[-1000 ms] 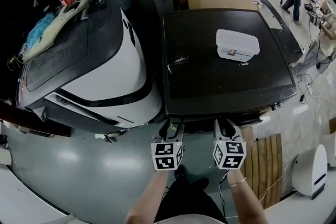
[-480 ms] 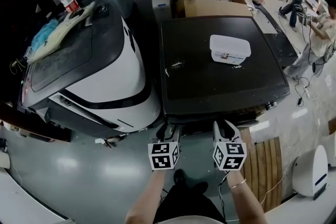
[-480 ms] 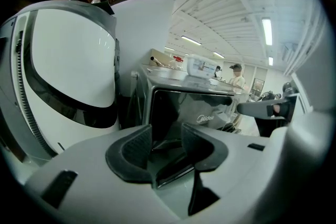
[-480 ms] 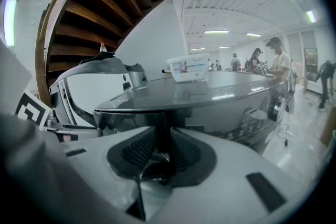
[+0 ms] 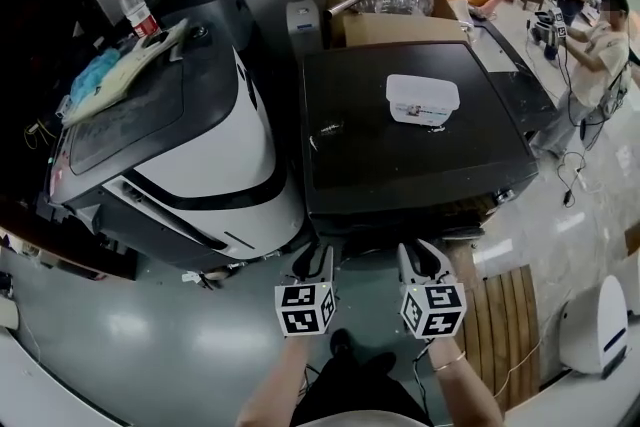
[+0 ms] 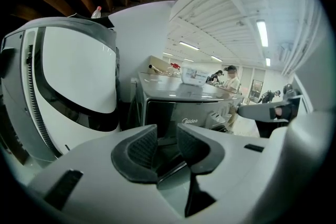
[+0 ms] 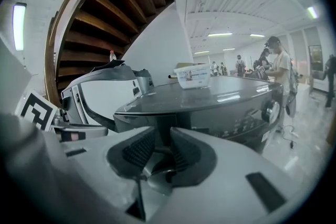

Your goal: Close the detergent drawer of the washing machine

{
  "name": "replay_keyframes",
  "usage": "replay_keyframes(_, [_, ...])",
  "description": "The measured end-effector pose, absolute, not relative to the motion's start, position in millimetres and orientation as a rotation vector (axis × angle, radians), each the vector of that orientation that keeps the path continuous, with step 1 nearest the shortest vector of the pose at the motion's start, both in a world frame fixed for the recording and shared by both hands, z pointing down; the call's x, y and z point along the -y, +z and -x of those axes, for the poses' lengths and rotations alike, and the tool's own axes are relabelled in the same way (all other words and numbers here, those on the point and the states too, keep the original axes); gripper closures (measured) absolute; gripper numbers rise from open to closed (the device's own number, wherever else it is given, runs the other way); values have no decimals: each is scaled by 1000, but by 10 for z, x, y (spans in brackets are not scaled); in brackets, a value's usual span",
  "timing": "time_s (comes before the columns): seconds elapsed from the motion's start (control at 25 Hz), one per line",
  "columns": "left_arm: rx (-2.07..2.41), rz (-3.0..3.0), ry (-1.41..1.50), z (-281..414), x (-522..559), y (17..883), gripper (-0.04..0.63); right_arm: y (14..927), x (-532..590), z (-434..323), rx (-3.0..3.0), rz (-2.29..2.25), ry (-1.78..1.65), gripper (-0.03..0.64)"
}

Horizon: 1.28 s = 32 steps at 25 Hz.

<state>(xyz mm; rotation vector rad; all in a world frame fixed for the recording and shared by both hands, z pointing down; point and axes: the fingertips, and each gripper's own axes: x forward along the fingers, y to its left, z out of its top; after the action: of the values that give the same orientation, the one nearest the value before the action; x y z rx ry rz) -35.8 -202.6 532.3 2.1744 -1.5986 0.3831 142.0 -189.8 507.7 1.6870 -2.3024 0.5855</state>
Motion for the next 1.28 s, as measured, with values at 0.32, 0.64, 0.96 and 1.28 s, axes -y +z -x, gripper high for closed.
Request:
replay_keyframes(0.32, [1598, -2230, 360, 277, 1732, 5101, 531, 4893, 1611, -1431, 2349, -1679, 552, 541])
replay_keyframes(0.64, [1604, -2256, 349, 218, 1453, 4960, 572, 4774, 1333, -1438, 2391, -1659, 559, 551])
replay_keyframes(0.96, [1606, -2256, 338, 223, 1187, 4899, 592, 4742, 1072, -1421, 2409, -1635, 545, 578])
replay_keyframes(1.28, [1599, -2269, 324, 223, 1030, 4839, 601, 4691, 933, -1441, 2403, -1649, 514, 614])
